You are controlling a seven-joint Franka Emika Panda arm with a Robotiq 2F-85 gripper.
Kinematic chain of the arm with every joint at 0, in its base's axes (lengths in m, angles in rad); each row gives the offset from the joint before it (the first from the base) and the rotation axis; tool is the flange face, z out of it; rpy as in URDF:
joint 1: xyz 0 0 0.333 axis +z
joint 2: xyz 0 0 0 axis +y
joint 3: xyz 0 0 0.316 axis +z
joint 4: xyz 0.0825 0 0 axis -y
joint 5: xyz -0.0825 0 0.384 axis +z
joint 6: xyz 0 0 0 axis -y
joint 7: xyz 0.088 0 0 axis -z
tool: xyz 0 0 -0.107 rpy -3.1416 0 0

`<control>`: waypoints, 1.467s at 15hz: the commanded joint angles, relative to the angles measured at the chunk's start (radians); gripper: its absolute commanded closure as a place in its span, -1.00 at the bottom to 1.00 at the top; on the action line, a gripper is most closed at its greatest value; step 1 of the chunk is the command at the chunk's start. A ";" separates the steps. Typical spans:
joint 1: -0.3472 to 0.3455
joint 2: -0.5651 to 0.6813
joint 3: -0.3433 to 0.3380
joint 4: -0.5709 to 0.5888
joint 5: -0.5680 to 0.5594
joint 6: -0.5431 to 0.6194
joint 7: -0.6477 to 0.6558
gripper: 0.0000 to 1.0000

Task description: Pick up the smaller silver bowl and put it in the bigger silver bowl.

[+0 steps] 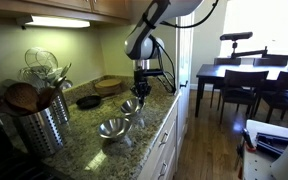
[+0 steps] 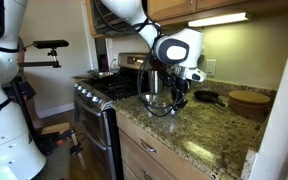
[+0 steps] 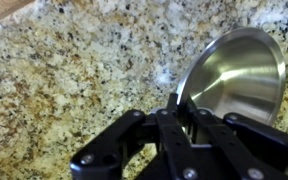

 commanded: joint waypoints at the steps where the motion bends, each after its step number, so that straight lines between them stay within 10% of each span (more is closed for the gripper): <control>1: -0.043 -0.057 0.033 -0.050 0.072 0.010 -0.071 0.84; 22: -0.012 -0.125 0.179 -0.089 0.251 -0.144 -0.422 0.84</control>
